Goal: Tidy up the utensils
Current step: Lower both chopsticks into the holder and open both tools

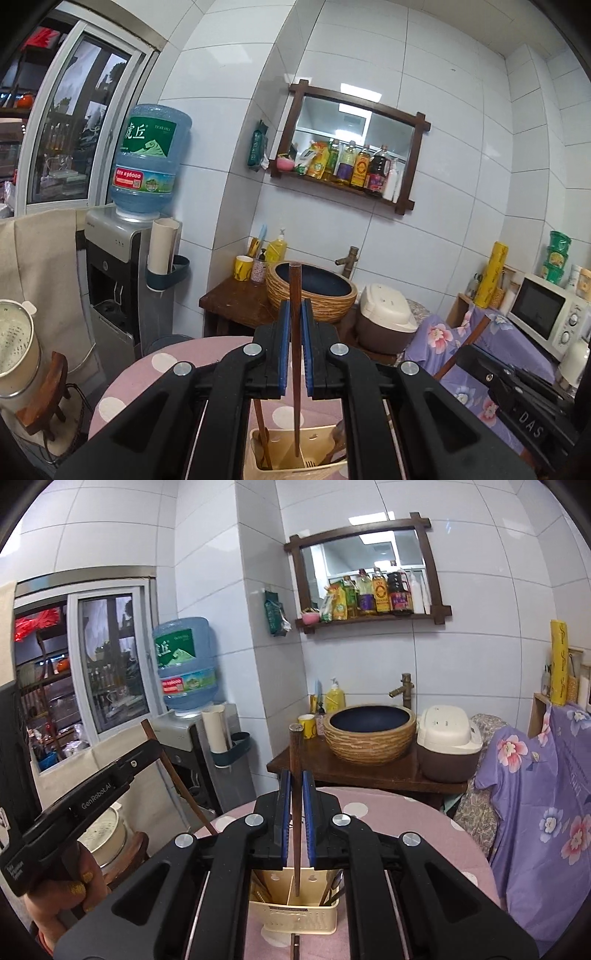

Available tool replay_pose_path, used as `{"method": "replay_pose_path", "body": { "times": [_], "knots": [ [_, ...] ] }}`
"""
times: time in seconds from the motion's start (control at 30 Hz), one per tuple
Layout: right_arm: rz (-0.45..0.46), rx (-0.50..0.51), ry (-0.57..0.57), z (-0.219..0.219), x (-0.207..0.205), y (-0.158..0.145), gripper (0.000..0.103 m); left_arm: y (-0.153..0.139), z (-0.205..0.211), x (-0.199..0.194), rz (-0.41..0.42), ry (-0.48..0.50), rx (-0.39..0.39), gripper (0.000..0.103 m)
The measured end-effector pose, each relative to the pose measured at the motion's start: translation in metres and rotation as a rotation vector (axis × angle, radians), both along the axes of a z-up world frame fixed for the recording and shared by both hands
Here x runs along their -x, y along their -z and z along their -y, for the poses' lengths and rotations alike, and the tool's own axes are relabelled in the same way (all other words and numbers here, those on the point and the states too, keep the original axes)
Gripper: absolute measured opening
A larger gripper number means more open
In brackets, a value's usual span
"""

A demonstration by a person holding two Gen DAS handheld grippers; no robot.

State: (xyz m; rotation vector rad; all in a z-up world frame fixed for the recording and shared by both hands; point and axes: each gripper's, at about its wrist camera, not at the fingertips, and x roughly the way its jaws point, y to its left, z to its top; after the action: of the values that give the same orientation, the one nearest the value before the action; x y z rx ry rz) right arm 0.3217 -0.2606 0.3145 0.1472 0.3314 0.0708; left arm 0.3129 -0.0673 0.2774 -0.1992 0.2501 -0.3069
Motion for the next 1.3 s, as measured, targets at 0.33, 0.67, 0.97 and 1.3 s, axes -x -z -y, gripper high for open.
{"method": "replay_pose_path", "body": {
  "times": [0.33,0.67,0.97,1.3],
  "knots": [
    [-0.085,0.038,0.01,-0.009,-0.023,0.068,0.008,0.072,0.009,-0.015,-0.084,-0.027,-0.054,0.007],
    [-0.14,0.073,0.02,-0.017,-0.031,0.109,0.008,0.112,0.016,-0.017,-0.137,-0.01,-0.118,0.007],
    [-0.122,0.095,0.029,-0.019,-0.027,0.111,0.008,0.134,0.018,-0.021,-0.184,0.006,-0.144,0.006],
    [-0.023,0.1,0.038,-0.012,0.009,0.101,0.052,0.13,-0.004,0.018,-0.119,0.012,-0.093,0.056]
  ]
}}
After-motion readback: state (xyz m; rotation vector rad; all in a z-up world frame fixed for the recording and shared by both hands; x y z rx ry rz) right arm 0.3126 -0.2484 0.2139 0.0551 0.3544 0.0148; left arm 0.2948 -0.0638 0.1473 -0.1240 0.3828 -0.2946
